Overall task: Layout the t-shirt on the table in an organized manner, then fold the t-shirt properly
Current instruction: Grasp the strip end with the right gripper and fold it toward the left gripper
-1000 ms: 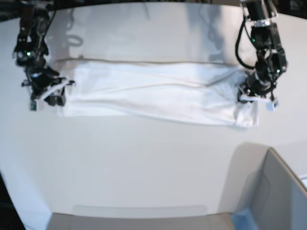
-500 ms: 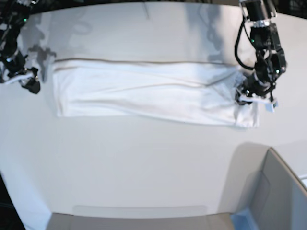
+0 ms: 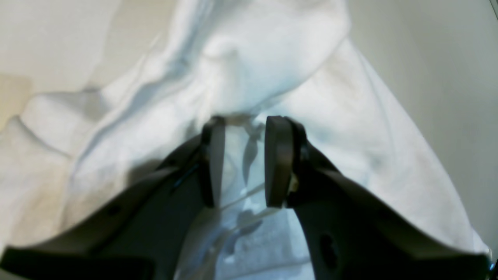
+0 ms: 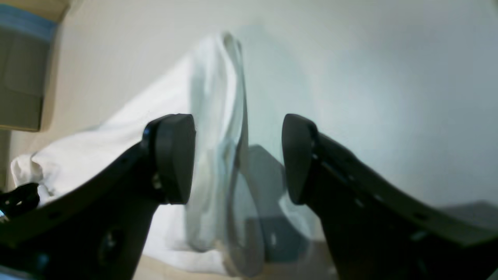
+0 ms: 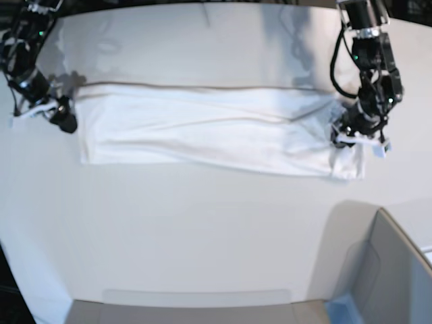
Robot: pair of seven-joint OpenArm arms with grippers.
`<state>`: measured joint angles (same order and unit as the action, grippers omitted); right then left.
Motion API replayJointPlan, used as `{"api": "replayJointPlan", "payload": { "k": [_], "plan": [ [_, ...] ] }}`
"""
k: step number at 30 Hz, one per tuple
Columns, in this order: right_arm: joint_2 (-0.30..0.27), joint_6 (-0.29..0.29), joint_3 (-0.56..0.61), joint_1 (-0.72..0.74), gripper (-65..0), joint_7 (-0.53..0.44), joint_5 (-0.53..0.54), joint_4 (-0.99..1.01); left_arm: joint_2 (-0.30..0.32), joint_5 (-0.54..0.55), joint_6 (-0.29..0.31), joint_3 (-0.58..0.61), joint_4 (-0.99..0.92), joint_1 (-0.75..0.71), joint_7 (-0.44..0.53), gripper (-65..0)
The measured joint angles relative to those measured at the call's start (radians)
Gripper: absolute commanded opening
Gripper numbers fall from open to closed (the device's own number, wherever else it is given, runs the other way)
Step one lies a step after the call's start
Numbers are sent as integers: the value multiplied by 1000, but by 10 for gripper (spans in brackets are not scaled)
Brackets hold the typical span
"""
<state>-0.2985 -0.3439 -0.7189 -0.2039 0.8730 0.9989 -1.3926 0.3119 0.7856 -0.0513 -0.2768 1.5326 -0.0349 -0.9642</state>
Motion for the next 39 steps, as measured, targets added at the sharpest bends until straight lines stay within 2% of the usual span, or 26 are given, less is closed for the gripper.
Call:
{"api": "replayJointPlan", "payload": {
  "k": [5,9,12,18,21,26,27,28,31,33,36,39],
  "plan": [
    [4,-1,91,28,-297,-27,19,48,-12,-4,-2,0,37,-4,-5,-457],
    [42,3,101,41,-297,-34,17,48,-17,-3,-1,0,91,2,-92,-457],
    [48,11,127,53,-297,-46,-46,37,-39,-7,-2,0,130,4,-119,-457],
    [119,23,140,68,-306,-50,-174,-31,-60,-3,0,1,165,4,-135,-458],
    [128,23,144,82,-391,-29,-235,-46,-61,-7,-3,1,165,2,-195,-459],
    [127,34,144,92,-620,-13,-268,-42,-63,-8,-1,-5,189,4,-242,-459],
    [127,35,144,92,-650,-12,-270,-41,-63,-8,-1,-5,203,4,-239,-459],
    [127,47,144,93,-650,-12,-270,-40,-62,-8,-2,-7,219,4,-240,-459],
    [87,87,147,105,-650,0,-274,-32,-61,-7,-1,-7,268,2,-240,-459],
    [53,115,142,125,-650,-2,-330,-27,-60,-7,-1,-7,296,-1,-241,-459],
    [4,124,139,153,-650,-3,-427,-27,-60,-6,0,-7,314,2,-298,-459],
    [-17,123,140,177,-650,-2,-509,-42,-60,-7,0,-8,313,1,-303,-459]
  ]
}}
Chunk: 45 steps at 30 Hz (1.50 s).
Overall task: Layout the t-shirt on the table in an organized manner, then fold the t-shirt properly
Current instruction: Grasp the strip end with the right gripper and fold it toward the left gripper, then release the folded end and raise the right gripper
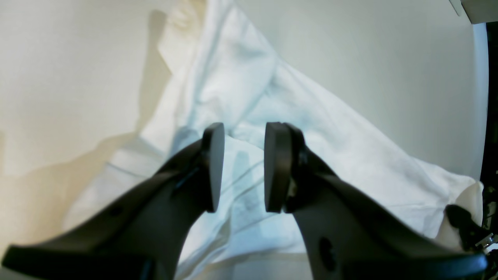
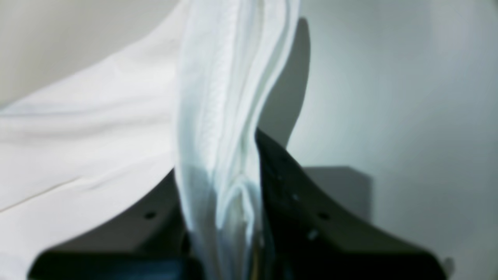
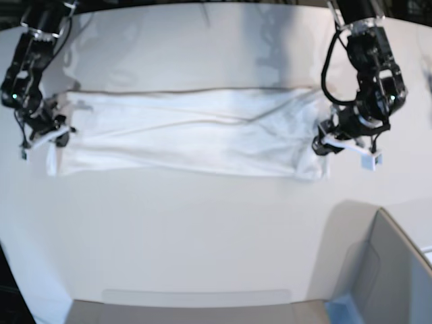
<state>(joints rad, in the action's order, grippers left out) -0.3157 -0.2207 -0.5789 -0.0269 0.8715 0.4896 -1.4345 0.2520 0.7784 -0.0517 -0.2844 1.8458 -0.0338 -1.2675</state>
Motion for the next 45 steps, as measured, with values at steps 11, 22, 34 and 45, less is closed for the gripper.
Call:
{"api": "replayJointPlan", "payload": {
  "k": [11,22,34,45],
  "plan": [
    [113,-9,193,-14,-650,65,-370,-367,0,0,1,-5,0,-3,-12,-459],
    [256,-10,485,-3,-650,68,-628,-453,2,1,1,-193,0,-51,-18,-459],
    [297,73,652,21,-650,69,-646,-365,0,-1,4,-240,0,-63,-45,-459],
    [299,153,751,39,-650,0,-647,-221,0,0,5,-238,0,-63,-45,-459]
  ]
}}
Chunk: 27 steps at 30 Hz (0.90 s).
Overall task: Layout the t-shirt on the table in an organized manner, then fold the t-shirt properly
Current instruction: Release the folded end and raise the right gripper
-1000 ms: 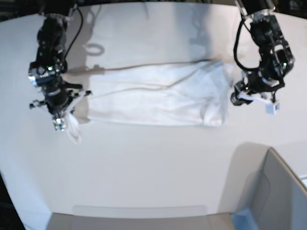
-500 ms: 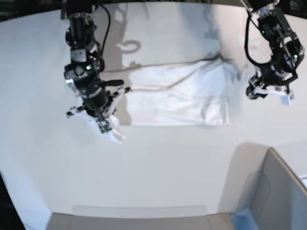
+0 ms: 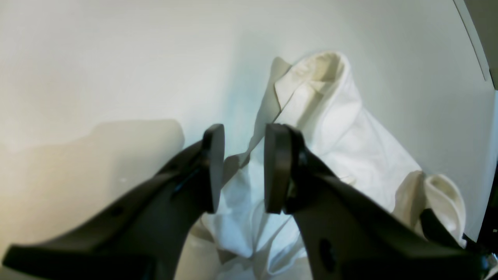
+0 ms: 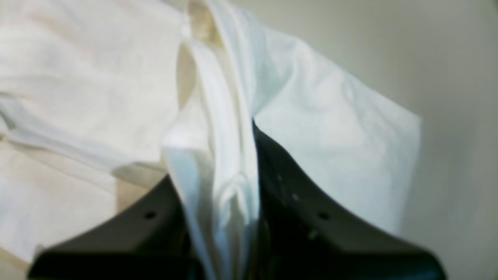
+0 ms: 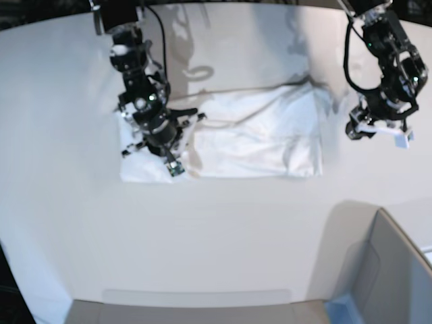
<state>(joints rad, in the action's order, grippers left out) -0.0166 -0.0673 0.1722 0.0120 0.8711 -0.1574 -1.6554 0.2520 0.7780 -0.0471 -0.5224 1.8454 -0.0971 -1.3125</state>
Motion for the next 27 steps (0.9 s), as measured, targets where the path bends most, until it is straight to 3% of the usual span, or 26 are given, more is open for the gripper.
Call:
{"api": "replayJointPlan", "payload": {
  "k": [6,12,15,27],
  "plan": [
    [-7,2,48,3,-650,1,0,57,0,-1,0,4,0,0,0,-457],
    [-5,2,100,-5,-420,3,3,16,0,0,0,5,-2,0,0,-457],
    [-8,2,127,-13,-349,4,3,-27,0,0,0,5,-3,0,0,-457],
    [-4,-1,299,21,-341,-5,12,-171,0,0,0,5,-3,2,0,-457]
  ]
}}
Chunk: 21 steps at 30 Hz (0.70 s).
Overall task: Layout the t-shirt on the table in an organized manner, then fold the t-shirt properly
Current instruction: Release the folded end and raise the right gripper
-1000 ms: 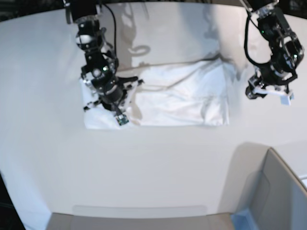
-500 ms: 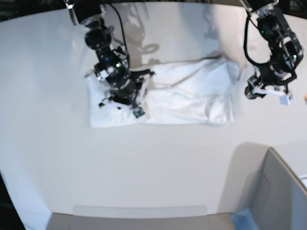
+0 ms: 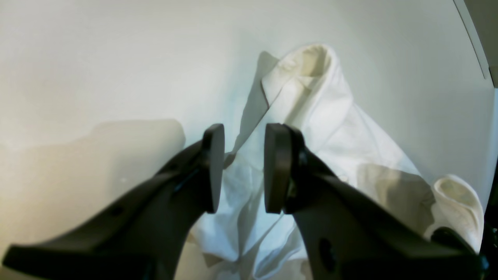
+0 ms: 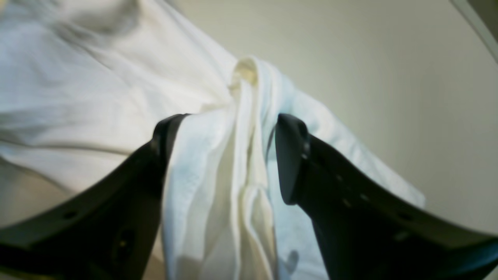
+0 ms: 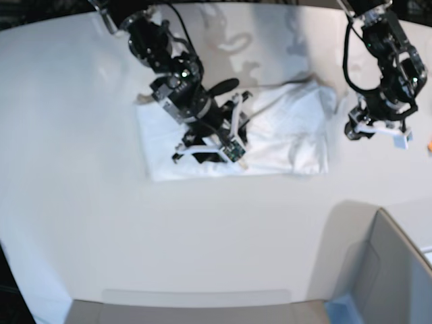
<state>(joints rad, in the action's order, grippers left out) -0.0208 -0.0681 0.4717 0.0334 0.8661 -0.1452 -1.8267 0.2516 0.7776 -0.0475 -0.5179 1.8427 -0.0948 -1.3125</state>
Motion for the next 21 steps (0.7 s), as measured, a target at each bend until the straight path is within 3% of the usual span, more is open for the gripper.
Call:
{"api": "replayJointPlan", "payload": {
  "k": [7,12,21],
  "plan": [
    [-22,2,-7,4,-341,16,-10,69,0,0,0,1,0,-3,0,-457],
    [-28,2,-15,0,-341,9,-72,106,-2,0,0,1,-1,-3,0,-457],
    [-11,3,-13,68,-341,5,-102,110,-3,0,0,1,-1,-5,0,-457]
  ]
}}
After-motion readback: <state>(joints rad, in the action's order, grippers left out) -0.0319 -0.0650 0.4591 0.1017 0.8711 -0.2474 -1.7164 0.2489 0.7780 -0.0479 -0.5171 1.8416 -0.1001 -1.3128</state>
